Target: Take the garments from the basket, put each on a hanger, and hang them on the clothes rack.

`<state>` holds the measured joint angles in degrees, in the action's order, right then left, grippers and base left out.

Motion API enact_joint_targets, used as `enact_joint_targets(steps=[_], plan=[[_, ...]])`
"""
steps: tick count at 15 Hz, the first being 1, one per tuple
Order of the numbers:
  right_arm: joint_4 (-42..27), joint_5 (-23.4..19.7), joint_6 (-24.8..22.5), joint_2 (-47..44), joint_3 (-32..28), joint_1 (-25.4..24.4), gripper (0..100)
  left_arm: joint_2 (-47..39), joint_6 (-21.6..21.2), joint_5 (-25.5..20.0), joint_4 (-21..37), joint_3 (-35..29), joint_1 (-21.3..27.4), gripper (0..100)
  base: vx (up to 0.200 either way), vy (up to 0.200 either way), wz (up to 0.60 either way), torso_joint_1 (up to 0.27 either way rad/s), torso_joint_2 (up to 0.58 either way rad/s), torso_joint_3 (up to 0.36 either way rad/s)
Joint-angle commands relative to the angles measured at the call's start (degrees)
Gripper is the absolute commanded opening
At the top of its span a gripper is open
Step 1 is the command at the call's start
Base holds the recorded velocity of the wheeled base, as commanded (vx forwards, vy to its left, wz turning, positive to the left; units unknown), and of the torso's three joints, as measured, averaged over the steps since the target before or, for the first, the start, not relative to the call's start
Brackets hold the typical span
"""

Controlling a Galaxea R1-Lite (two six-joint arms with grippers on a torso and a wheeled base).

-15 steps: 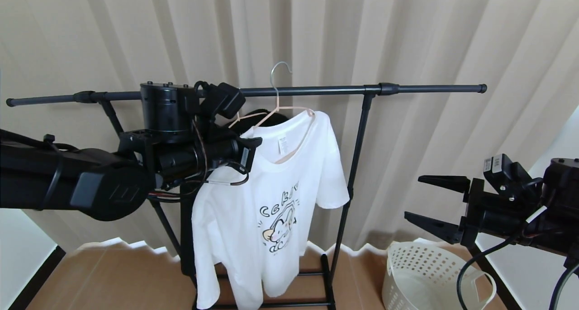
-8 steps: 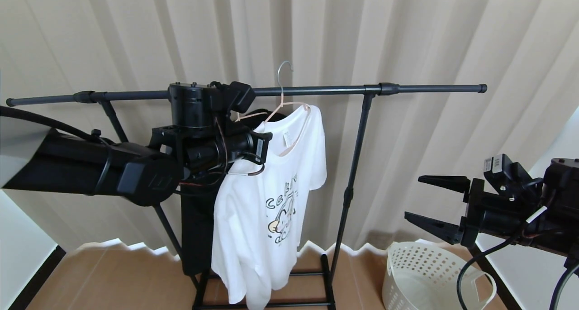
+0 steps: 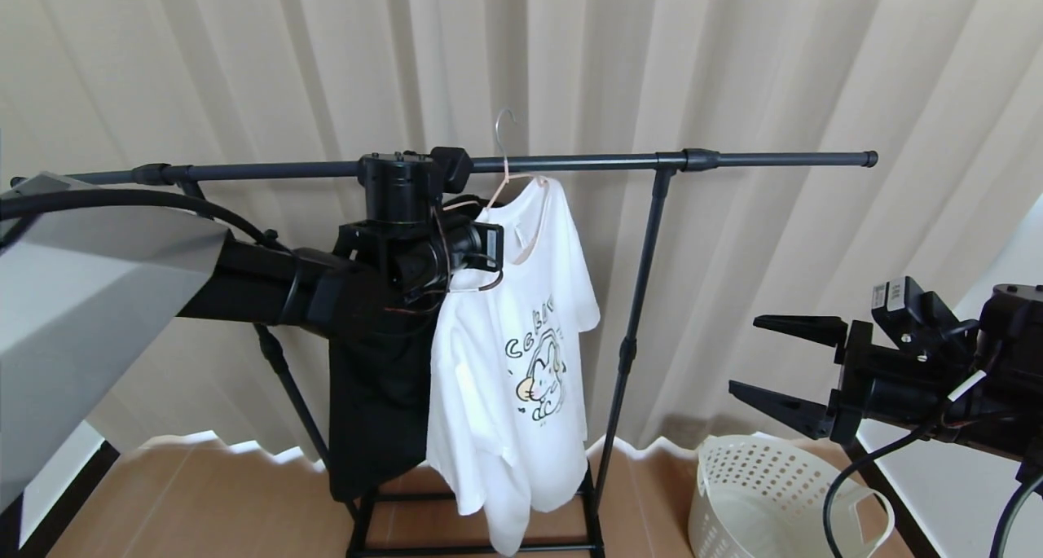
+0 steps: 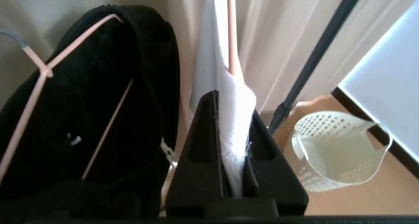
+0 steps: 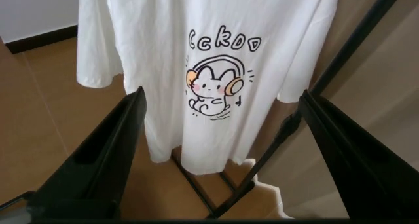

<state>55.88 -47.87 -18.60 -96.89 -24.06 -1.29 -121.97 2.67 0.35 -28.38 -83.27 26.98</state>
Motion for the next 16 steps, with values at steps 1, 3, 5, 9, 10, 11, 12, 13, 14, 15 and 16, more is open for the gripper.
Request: enact_joint_targets(steps=[1,3,5,9,10,11,12,13,14,15,16], plan=[[0.02,-0.03,-0.03,-0.05,-0.11,-0.03,100,-3.63,1.72,0.17,0.17,-3.12,0.27,0,0.000,0.000,0.00,0.000,0.00,0.000],[0.02,-0.03,-0.03,-0.14,-0.11,-0.03,100,-4.24,1.81,0.17,0.17,-3.39,0.27,0,0.000,0.000,0.00,0.000,0.00,0.000],[0.02,-0.03,-0.12,-0.23,-0.02,-0.03,100,-4.86,1.90,0.17,0.17,-3.39,0.27,0,0.000,0.000,0.00,0.000,0.00,0.000],[0.02,-0.03,-0.12,-0.32,0.07,-0.03,100,-6.09,1.90,0.17,0.17,-4.35,0.27,0,0.000,0.000,0.00,0.000,0.00,0.000],[0.02,-0.03,-0.12,-0.32,0.07,-0.03,100,-6.53,1.90,0.17,0.17,-4.35,0.27,0,0.000,0.000,0.00,0.000,0.00,0.000],[0.02,-0.03,-0.12,-0.32,0.16,-0.11,100,-6.71,1.90,0.17,0.17,-4.44,0.27,0,0.000,0.000,0.00,0.000,0.00,0.000],[0.10,-0.03,-0.12,-0.32,0.16,-0.11,100,-6.97,1.90,0.17,0.17,-4.44,0.27,0,0.000,0.000,0.00,0.000,0.00,0.000],[0.10,-0.03,-0.12,-0.32,0.25,-0.20,100,-7.50,1.90,0.17,0.08,-4.53,0.27,0,0.000,0.000,0.00,0.000,0.00,0.000],[0.10,-0.03,-0.12,-0.40,0.33,-0.29,100,-7.58,1.90,0.17,0.08,-4.44,0.27,0,0.000,0.000,0.00,0.000,0.00,0.000],[0.02,-0.03,-0.12,-0.40,0.33,-0.47,100,-7.67,1.99,0.17,0.08,-4.44,0.27,0,0.000,0.000,0.00,0.000,0.00,0.000],[0.02,-0.03,-0.12,-0.40,0.33,-0.64,100,-7.67,2.25,0.17,0.08,-4.44,0.27,0,0.000,0.000,0.00,0.000,0.00,0.000]])
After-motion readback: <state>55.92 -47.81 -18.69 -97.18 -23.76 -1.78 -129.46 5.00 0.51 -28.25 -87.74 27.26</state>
